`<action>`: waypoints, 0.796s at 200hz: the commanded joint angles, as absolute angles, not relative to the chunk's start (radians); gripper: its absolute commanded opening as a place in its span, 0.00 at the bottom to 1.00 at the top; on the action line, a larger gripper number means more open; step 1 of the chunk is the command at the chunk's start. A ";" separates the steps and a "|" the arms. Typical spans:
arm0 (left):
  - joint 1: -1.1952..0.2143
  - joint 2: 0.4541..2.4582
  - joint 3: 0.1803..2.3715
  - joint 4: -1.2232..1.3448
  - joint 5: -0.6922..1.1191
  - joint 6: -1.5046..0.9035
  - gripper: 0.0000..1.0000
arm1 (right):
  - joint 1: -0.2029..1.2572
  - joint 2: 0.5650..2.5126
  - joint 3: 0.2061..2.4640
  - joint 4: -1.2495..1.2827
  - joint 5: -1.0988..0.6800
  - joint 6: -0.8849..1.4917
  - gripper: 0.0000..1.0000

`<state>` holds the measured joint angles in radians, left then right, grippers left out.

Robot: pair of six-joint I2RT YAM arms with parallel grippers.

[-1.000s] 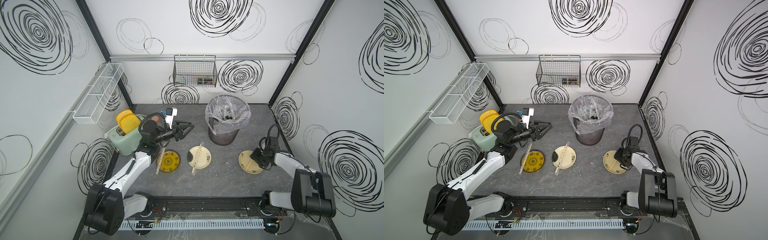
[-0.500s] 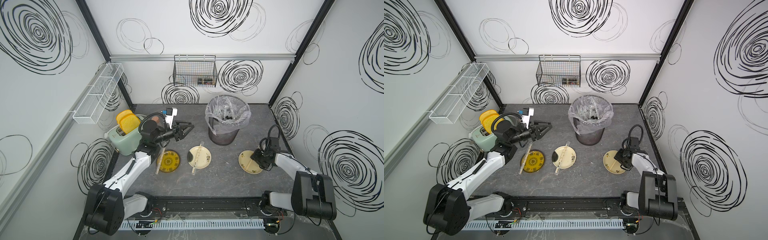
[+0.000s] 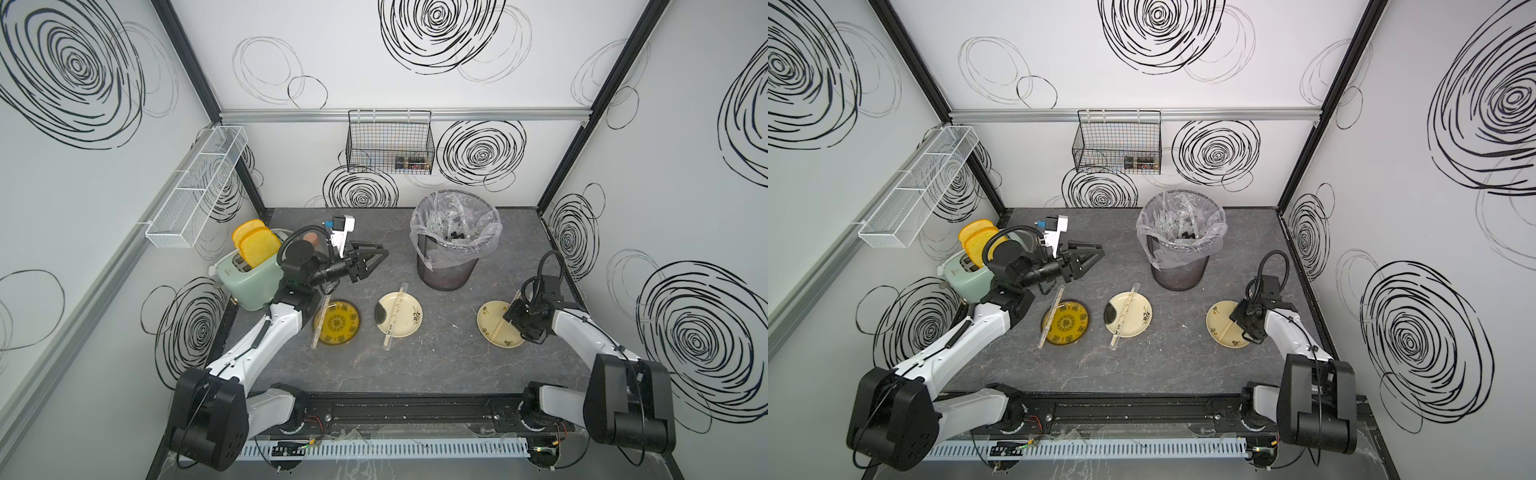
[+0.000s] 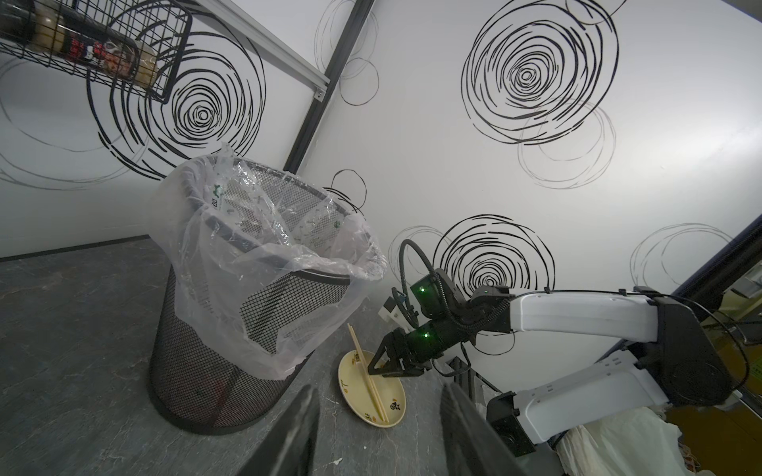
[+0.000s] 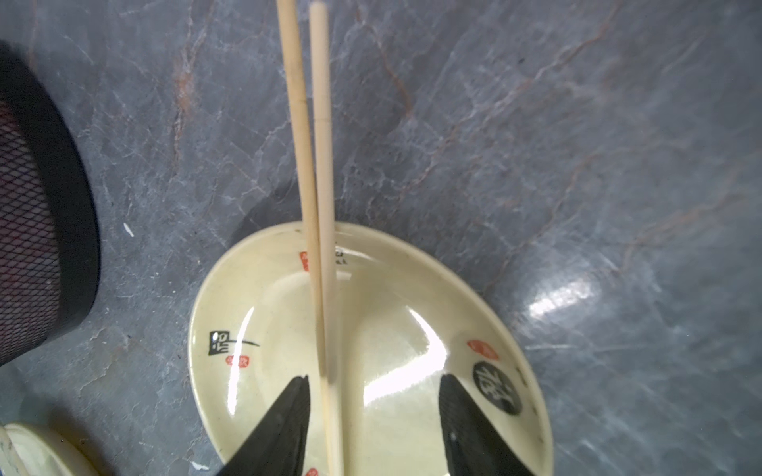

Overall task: Remove the packaging of disposable chopsticks
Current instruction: Place the disposable chopsticks on the plate, then pick up the disposable chopsticks from the plate.

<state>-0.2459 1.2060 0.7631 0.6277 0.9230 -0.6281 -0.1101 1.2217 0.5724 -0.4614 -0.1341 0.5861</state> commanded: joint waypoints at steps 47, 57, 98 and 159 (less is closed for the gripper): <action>-0.249 1.203 0.787 0.667 0.948 -0.624 0.53 | -0.074 1.154 0.611 -0.547 -0.089 0.620 0.55; -0.250 1.203 0.787 0.667 0.948 -0.624 0.53 | -0.068 1.139 0.624 -0.557 -0.085 0.623 0.55; -0.257 1.214 0.790 0.652 0.948 -0.613 0.53 | -0.034 1.081 0.741 -0.613 -0.081 0.625 0.56; -0.276 1.217 0.801 0.600 0.936 -0.571 0.55 | 0.141 1.001 0.853 -0.577 -0.050 0.631 0.59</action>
